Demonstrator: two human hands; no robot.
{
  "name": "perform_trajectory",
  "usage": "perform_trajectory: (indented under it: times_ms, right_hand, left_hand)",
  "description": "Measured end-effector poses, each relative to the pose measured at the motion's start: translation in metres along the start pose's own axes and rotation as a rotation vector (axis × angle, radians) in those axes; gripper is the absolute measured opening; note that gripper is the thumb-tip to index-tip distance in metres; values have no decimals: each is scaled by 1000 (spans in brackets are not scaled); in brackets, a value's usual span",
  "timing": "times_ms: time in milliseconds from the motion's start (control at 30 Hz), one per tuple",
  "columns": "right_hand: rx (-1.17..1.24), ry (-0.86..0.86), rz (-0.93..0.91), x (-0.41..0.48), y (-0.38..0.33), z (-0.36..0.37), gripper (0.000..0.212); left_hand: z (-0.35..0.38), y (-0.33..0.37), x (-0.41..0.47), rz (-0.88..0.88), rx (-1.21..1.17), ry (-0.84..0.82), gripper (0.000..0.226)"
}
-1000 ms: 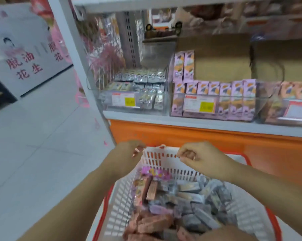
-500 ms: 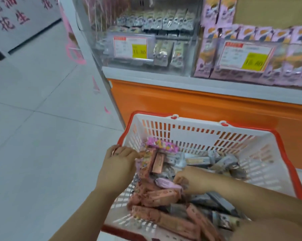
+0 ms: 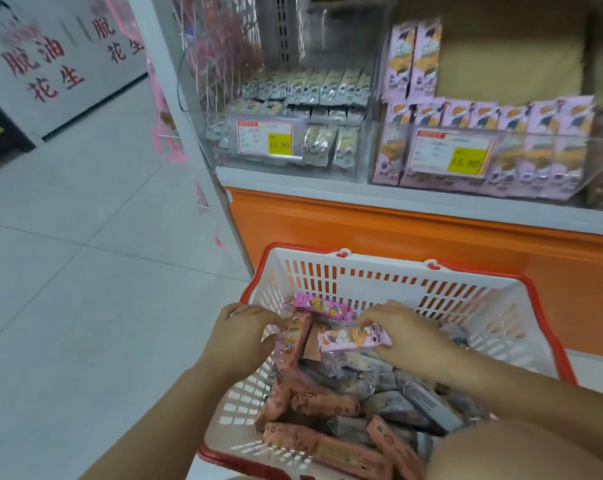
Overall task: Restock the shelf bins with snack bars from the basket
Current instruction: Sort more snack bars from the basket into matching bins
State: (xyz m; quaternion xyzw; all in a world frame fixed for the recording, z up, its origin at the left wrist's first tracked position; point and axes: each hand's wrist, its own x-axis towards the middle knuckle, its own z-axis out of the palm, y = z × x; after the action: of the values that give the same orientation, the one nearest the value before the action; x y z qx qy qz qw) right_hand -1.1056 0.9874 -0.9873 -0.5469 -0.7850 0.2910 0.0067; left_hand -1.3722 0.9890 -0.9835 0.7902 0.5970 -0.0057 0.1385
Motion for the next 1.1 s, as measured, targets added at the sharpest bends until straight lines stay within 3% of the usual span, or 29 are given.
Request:
perform_trajectory:
  times_ms: [100, 233, 367, 467, 667, 833, 967, 1100]
  right_hand:
    - [-24, 161, -106, -23, -12, -40, 42]
    - [61, 387, -162, -60, -31, -84, 31]
    - [176, 624, -235, -87, -50, -113, 39]
    - [242, 700, -245, -100, -57, -133, 30]
    - [406, 797, -206, -102, -52, -170, 26]
    - [545, 927, -119, -78, -42, -200, 27]
    - [375, 955, -12, -33, -26, -227, 21]
    - [223, 948, 106, 20, -7, -256, 20]
  left_hand:
    - [-46, 23, 6, -1, -246, -203, 23]
    - [-109, 68, 6, 69, -318, -308, 41]
    - [-150, 122, -3, 36, -763, -176, 34]
    - [-163, 159, -3, -41, -1077, -26, 25]
    - [-173, 208, 8, -39, -1284, 135, 22]
    - [-171, 215, 35, 44, -1105, 404, 16]
    - [-163, 201, 64, 39, -748, 566, 30]
    - [-153, 188, 83, 2, -548, 494, 38]
